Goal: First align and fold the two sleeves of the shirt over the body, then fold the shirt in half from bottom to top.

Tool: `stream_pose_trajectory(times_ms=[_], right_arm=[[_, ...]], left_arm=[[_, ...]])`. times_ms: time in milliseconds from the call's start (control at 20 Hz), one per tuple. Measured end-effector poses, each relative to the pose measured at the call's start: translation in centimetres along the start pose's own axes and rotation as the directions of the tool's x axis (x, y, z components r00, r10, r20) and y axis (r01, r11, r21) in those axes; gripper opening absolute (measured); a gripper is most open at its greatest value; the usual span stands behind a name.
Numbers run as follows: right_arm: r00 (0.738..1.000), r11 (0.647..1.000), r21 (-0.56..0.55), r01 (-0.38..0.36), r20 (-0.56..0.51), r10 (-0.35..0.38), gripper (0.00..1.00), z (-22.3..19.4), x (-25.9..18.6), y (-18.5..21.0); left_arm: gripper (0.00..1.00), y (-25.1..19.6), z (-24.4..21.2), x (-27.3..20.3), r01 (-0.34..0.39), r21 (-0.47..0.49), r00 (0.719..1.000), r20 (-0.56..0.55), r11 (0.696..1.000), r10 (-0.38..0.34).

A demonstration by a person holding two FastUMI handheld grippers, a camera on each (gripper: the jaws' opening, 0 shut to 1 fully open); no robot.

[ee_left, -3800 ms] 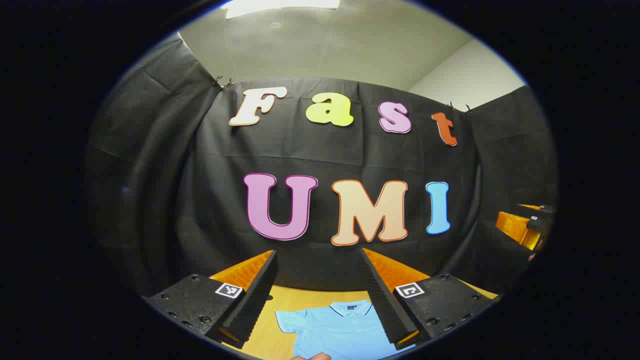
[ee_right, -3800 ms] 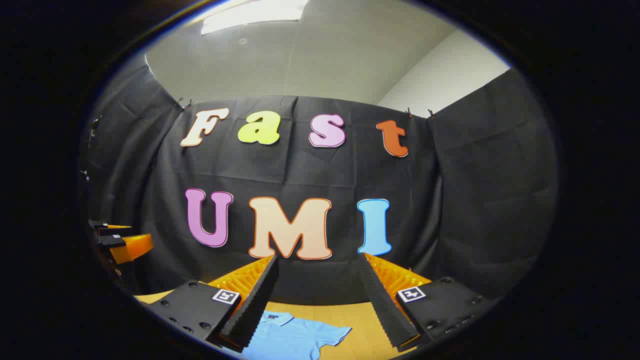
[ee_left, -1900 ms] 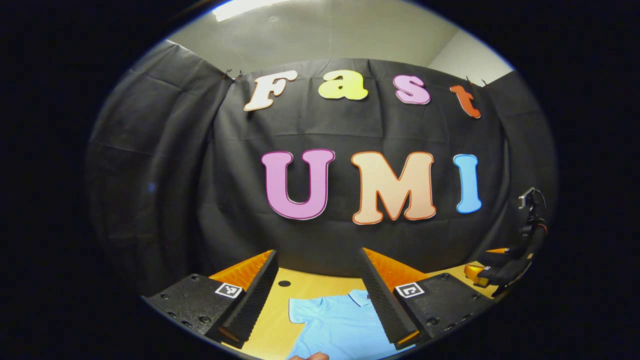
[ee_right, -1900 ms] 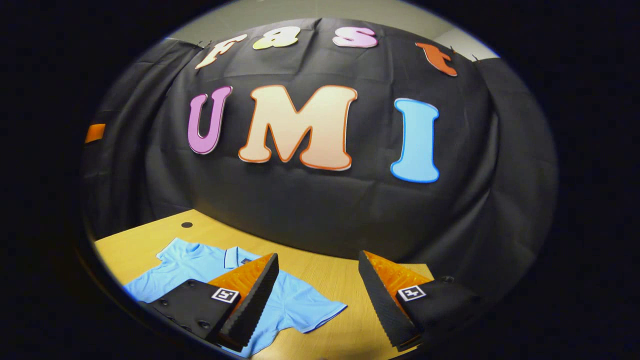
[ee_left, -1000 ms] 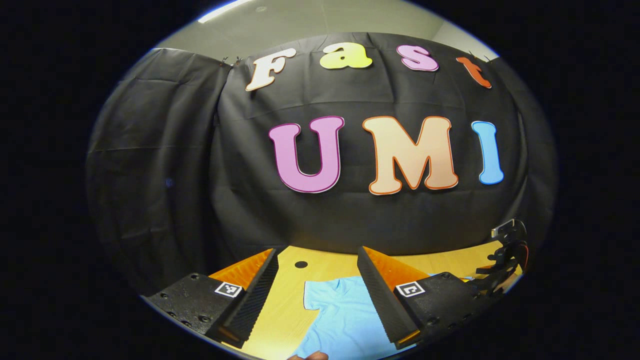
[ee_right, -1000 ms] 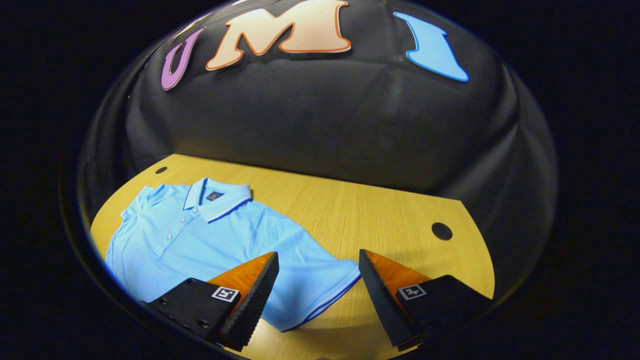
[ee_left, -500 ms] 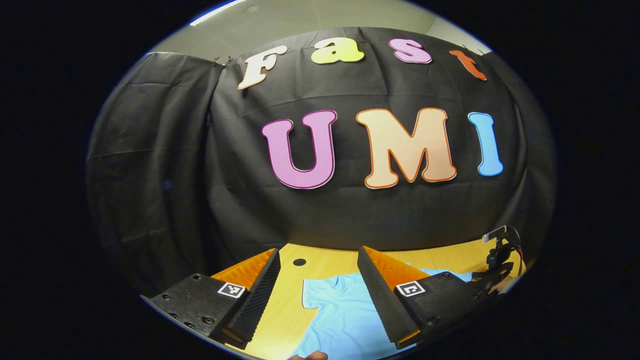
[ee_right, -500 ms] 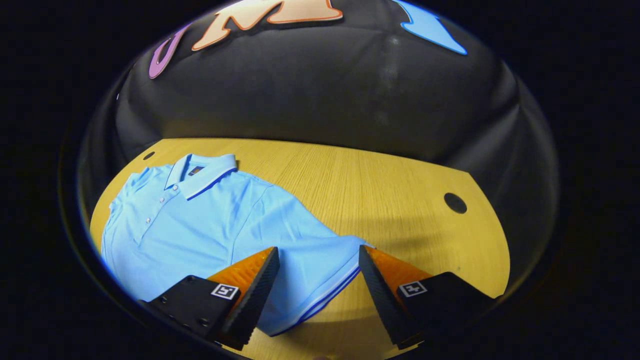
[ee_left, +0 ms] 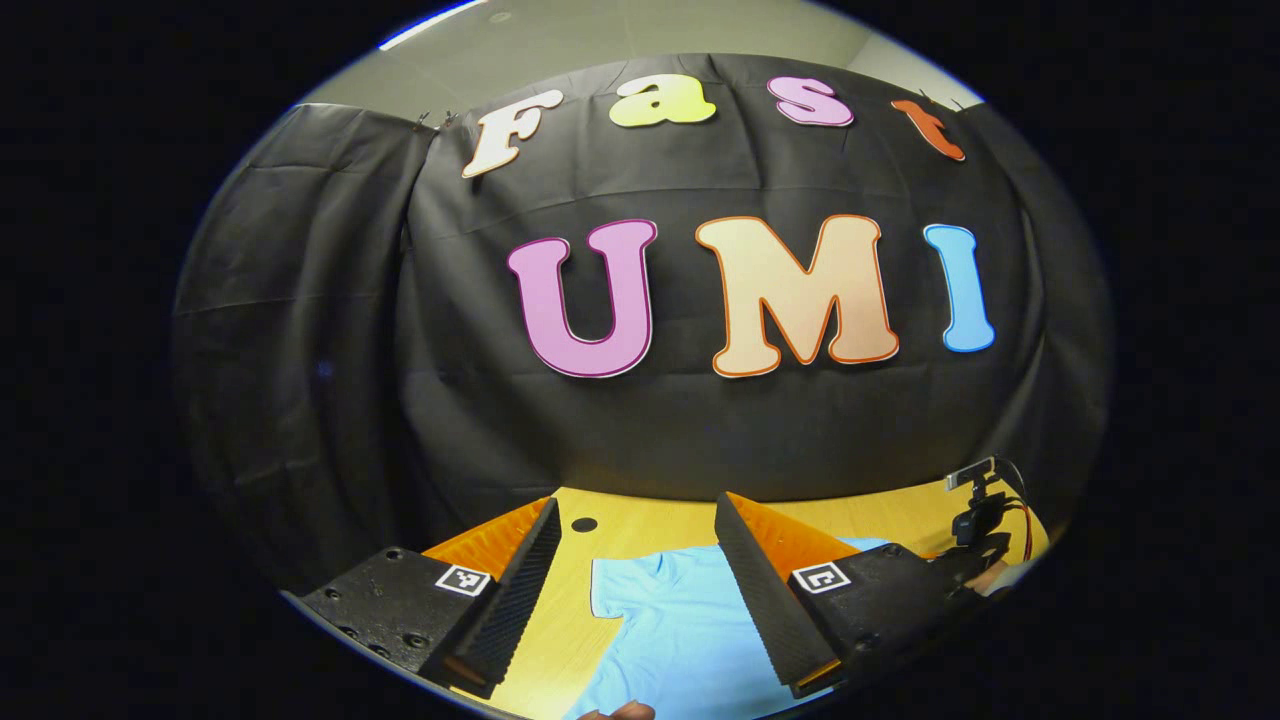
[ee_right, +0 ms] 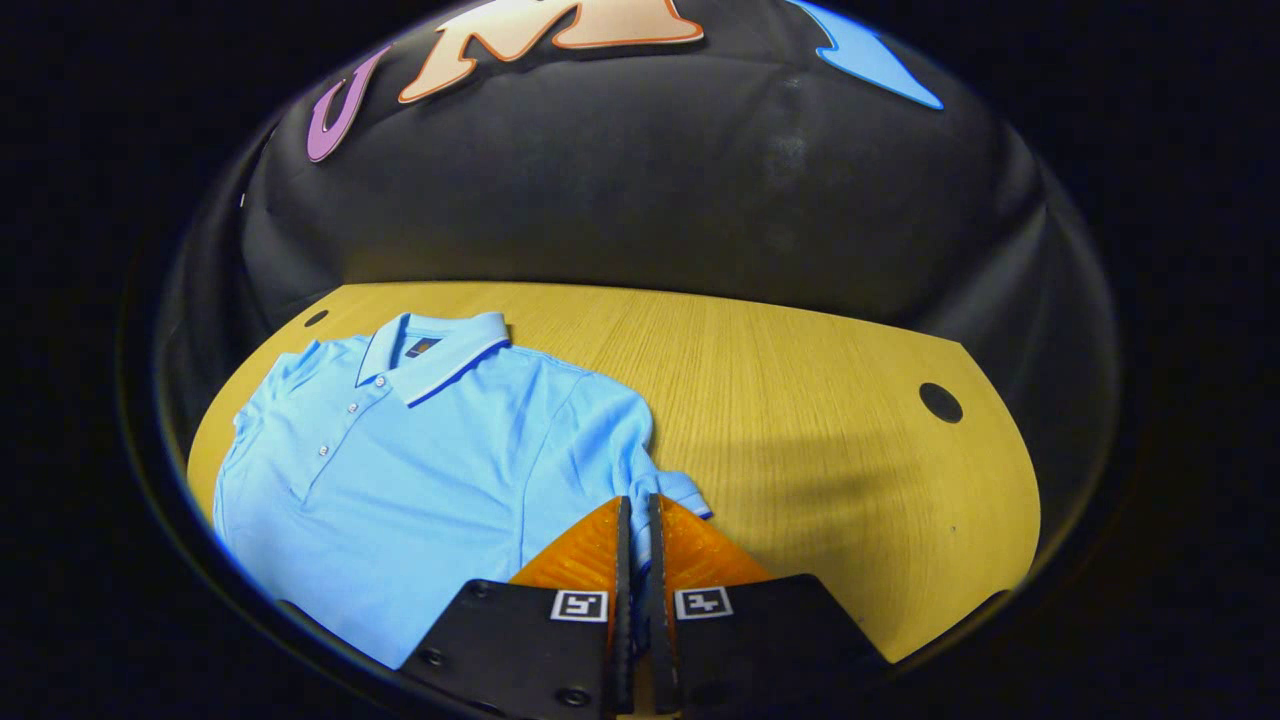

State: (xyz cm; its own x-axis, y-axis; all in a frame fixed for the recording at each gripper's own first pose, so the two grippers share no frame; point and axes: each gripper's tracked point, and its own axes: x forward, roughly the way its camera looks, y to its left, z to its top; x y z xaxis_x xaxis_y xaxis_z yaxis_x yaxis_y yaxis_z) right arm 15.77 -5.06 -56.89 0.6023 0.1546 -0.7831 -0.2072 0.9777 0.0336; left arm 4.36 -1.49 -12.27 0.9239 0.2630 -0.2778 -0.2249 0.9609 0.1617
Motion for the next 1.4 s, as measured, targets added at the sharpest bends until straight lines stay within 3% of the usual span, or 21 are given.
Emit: stream_pose_trajectory(times_ms=[50,350,650,850,1200,1300,1400], right_arm=[[1.0,1.0,0.011,-0.002,-0.003,0.002,0.03,0.0,-0.1,0.2],[0.995,0.993,0.108,-0.049,0.09,0.04,0.01,4.7,-3.0,3.6],[0.986,0.995,0.089,-0.054,0.161,0.04,0.03,8.3,-4.6,9.4],[0.99,0.995,0.093,-0.023,0.14,0.01,0.02,8.1,-2.6,13.0],[0.999,0.996,0.085,-0.035,0.023,0.034,0.04,4.8,0.7,18.6],[0.999,0.994,0.098,-0.051,0.008,0.05,0.22,4.5,0.4,19.0],[0.997,0.993,0.093,-0.075,0.026,0.073,0.63,5.4,-0.9,19.3]], left_arm=[[0.93,0.1,0.1,-0.1,0.002,-0.003,1.0,0.001,1.0,-0.002],[0.93,1.5,0.5,-0.6,0.02,-0.027,0.999,0.034,0.999,-0.019],[0.93,5.0,-0.3,0.1,0.059,-0.037,0.998,0.036,0.998,-0.058],[0.93,8.3,-1.3,1.1,0.067,-0.028,0.998,0.017,0.997,-0.066],[0.93,12.7,-4.0,3.3,0.065,-0.016,0.997,-0.043,0.998,-0.066],[0.93,12.7,-4.5,3.9,0.085,-0.026,0.995,-0.045,0.996,-0.086],[0.93,12.3,-5.0,4.9,0.117,-0.031,0.992,-0.047,0.993,-0.118]])
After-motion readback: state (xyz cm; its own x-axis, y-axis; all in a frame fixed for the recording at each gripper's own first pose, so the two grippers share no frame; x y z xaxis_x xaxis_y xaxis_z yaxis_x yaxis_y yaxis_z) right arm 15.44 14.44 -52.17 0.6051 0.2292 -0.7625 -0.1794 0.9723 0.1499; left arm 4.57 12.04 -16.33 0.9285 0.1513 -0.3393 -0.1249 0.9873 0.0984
